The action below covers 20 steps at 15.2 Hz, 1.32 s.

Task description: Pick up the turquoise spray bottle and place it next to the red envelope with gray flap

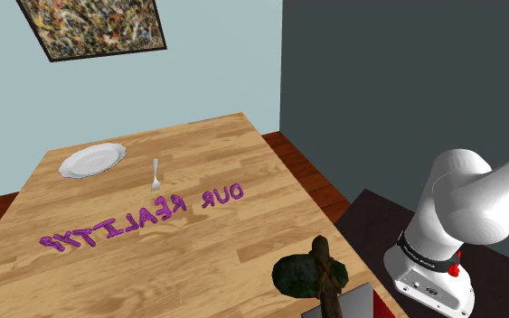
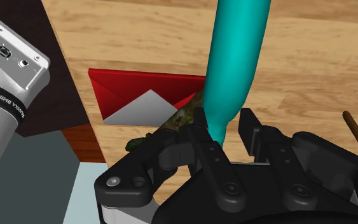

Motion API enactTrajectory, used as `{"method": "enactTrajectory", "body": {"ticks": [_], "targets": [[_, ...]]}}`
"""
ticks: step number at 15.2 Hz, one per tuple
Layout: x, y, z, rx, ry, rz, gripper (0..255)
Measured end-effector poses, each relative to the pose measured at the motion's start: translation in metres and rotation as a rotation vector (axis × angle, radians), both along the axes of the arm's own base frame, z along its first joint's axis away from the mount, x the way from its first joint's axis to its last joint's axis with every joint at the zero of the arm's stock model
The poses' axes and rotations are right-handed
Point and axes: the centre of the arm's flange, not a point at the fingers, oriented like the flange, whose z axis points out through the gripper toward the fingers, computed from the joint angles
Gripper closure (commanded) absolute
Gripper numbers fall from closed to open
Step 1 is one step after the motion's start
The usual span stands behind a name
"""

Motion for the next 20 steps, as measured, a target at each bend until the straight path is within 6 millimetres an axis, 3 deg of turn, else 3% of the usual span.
{"method": "enactTrajectory", "body": {"ticks": [7,8,14,18,20], "targets": [[0.001,0.001,-0.004,0.004,-0.003,-0.002,255],[0.002,0.000,-0.005,0.005,-0.004,-0.002,0],[0.000,0.000,-0.008,0.001,0.000,0.000,0],[-0.017,0.008,0.025,0.001,0.000,0.001,0],[-0.022,0.008,0.033,0.001,0.000,0.000,0]]}}
